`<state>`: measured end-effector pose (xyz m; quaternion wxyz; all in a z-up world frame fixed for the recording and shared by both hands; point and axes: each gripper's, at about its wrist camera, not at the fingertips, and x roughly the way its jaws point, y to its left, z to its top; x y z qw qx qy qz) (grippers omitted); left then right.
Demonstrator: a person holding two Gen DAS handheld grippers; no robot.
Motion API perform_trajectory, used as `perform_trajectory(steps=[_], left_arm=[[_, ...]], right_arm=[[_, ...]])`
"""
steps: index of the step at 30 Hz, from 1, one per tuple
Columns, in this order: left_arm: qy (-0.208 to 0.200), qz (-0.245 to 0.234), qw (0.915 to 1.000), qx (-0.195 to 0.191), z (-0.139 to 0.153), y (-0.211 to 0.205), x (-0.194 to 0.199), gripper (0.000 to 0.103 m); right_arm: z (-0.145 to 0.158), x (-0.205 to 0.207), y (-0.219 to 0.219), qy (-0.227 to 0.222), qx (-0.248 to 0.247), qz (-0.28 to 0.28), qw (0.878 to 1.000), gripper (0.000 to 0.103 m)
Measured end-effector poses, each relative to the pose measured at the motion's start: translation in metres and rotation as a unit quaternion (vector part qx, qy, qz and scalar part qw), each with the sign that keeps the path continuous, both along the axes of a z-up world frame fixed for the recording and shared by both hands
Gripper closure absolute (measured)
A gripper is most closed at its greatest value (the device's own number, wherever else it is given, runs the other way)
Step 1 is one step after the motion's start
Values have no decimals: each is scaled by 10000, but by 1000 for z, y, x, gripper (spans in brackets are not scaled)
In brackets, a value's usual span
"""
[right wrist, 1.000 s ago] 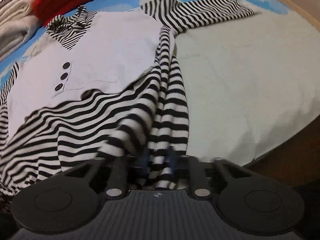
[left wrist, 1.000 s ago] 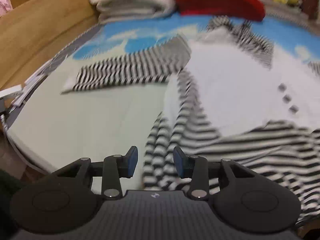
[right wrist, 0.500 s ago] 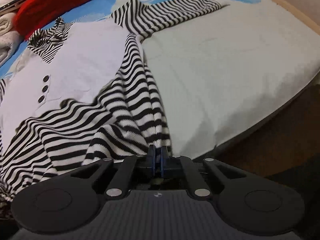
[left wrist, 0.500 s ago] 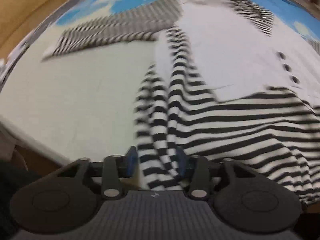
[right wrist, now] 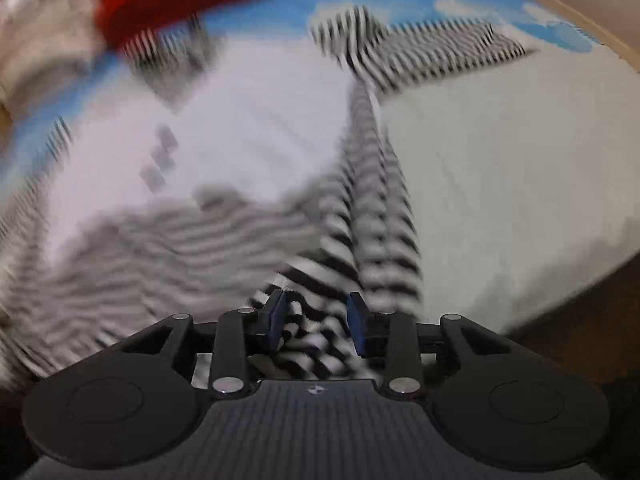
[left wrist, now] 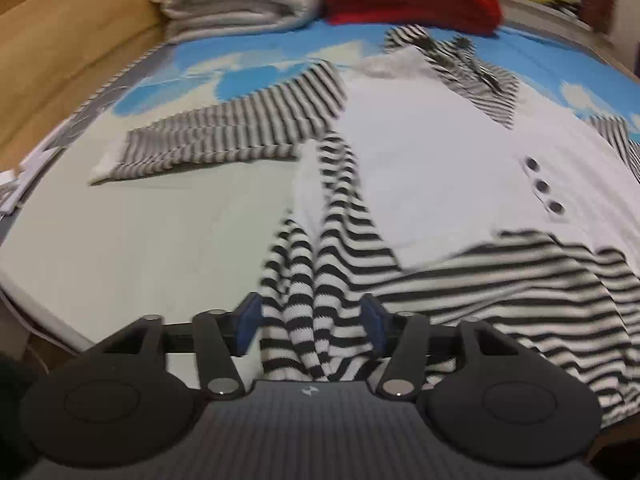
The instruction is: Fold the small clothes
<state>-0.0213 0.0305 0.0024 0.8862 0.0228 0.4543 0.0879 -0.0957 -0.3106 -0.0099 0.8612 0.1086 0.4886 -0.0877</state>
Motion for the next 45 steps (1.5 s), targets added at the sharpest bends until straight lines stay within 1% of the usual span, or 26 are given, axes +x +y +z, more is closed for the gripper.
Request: perform_trajectory(steps=[1, 3, 4, 5, 6, 8, 10, 11, 13, 15, 17, 20, 22, 24, 26, 28, 30, 34, 35, 36, 39, 40, 42, 43, 45], left_arm=[[189, -72, 9997, -159, -5, -1, 3, 32], [675, -21, 9963, -538, -19, 0, 10, 32], [774, 70, 9954, -568, -23, 1, 10, 32], [764, 144, 9957, -506, -22, 0, 10, 32], [648, 151, 9968, -443, -17, 0, 11, 32], [205, 90, 9989, -404, 0, -2, 9, 32], [-231, 40, 9990, -391, 16, -4, 7, 27], [-496, 20, 9980, -381, 24, -5, 5, 20], [-941, 1, 9950, -330, 38, -7, 2, 18], [-1215, -99, 9919, -363, 49, -10, 3, 18], [-1478, -175, 9880, -403, 58, -12, 3, 18], [-1995, -114, 9797, -153, 71, -17, -1, 18], [-2245, -20, 9745, -22, 78, -17, -1, 18], [-2342, 125, 9721, 76, 84, -12, -1, 18], [-2340, 169, 9721, -53, 88, -4, -1, 18], [-2371, 323, 9709, -131, 92, 5, 0, 18], [-2439, 479, 9686, -69, 101, 14, 3, 19], [-2492, 440, 9673, -179, 126, 29, 27, 23], [-2530, 392, 9666, -148, 135, 31, 39, 25], [-2540, 328, 9665, -139, 141, 32, 50, 33], [-2576, 68, 9659, -255, 160, 39, 94, 45], [-2599, -28, 9652, -281, 164, 41, 108, 51], [-2595, -267, 9646, -372, 171, 48, 140, 54], [-2566, -344, 9652, -365, 172, 52, 153, 54], [-2517, -365, 9664, -373, 166, 63, 174, 57]], right_arm=[[-5, 0, 0, 152, -118, -12, 9998, 69], [-4, -2, 2, 149, -170, 5, 9997, 69], [-1, -3, 5, 56, -218, 42, 9997, 69], [3, -5, 7, -85, -287, 71, 9995, 69], [7, -8, 10, -247, -365, 90, 9990, 69], [20, -11, 16, -656, -478, 104, 9966, 69], [31, -11, 21, -1051, -507, 80, 9931, 68], [37, -12, 23, -1247, -510, 67, 9909, 67], [48, -8, 27, -1494, -529, 52, 9873, 64], [60, -3, 30, -1717, -477, 29, 9840, 64], [71, 5, 36, -1841, -474, 20, 9818, 64], [92, 16, 42, -2143, -451, 44, 9757, 62], [104, 22, 45, -2398, -418, 80, 9699, 57], [118, 28, 49, -2695, -406, 174, 9620, 56], [131, 36, 53, -2933, -469, 351, 9542, 52], [141, 45, 56, -3121, -508, 582, 9469, 50], [149, 54, 60, -3220, -595, 720, 9421, 49], [166, 79, 64, -3384, -602, 832, 9354, 44], [170, 87, 65, -3420, -601, 866, 9338, 44], [174, 94, 67, -3460, -611, 892, 9320, 43], [186, 116, 72, -3539, -724, 923, 9279, 42], [192, 125, 74, -3561, -703, 918, 9273, 41], [201, 143, 78, -3522, -720, 903, 9288, 41], [206, 152, 80, -3515, -713, 906, 9290, 41], [214, 171, 82, -3545, -636, 942, 9281, 39]])
